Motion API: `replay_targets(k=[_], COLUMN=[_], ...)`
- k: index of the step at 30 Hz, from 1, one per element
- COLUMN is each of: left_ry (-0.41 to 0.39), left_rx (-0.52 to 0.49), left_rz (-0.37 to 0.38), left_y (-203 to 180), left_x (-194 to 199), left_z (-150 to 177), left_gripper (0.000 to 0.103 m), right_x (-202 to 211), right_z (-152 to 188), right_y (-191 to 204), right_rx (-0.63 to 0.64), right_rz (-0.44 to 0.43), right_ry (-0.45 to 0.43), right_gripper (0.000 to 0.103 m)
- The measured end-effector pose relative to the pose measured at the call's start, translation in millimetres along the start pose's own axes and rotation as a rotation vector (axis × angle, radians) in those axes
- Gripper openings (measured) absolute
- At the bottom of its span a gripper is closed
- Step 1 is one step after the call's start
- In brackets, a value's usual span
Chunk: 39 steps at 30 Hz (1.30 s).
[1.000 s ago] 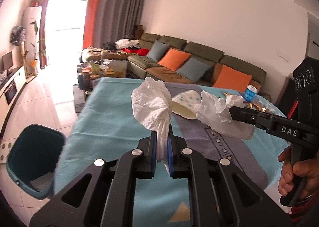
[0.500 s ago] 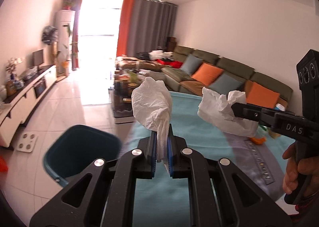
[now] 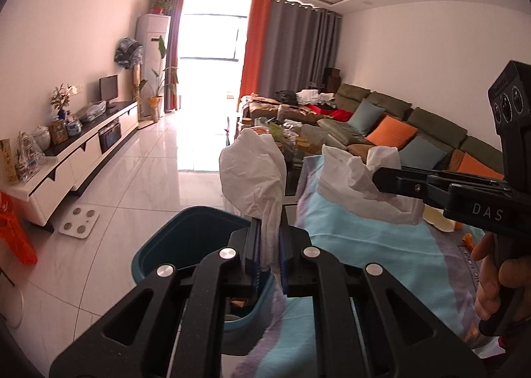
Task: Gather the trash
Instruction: 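Carry both white tissues over the teal bin with both tools, then open both tools to drop the tissues into the bin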
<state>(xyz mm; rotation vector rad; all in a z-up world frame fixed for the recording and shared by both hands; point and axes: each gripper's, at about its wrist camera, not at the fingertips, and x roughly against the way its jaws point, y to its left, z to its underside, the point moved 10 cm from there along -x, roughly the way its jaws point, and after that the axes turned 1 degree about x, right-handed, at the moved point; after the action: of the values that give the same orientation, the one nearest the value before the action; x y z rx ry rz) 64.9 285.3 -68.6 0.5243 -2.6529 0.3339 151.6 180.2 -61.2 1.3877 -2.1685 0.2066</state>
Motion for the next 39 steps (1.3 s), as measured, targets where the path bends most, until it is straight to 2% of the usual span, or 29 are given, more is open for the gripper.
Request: replay_targets(k=[15, 28, 39], left_ry=[0.041, 0.155, 0.215], left_rx=[0.033, 0.073, 0.087], left_rz=[-0.080, -0.098, -0.104], left_y=[43.9, 63.7, 77.5], left_x=[-9.5, -48.4, -79.3], left_z=[6.2, 45.7, 65.0], left_gripper=[0.009, 0.009, 0.009], right_x=[-63.1, -121.2, -154.8], right_z=[-4.4, 6.7, 21.5], right_y=[16.0, 21.8, 29.6], right_rx=[0.001, 0.002, 0.025], right_rz=[-0.059, -0.059, -0.051], right_ry=[0.099, 0.213, 0.300], right_gripper=[0.011, 0.011, 0.012])
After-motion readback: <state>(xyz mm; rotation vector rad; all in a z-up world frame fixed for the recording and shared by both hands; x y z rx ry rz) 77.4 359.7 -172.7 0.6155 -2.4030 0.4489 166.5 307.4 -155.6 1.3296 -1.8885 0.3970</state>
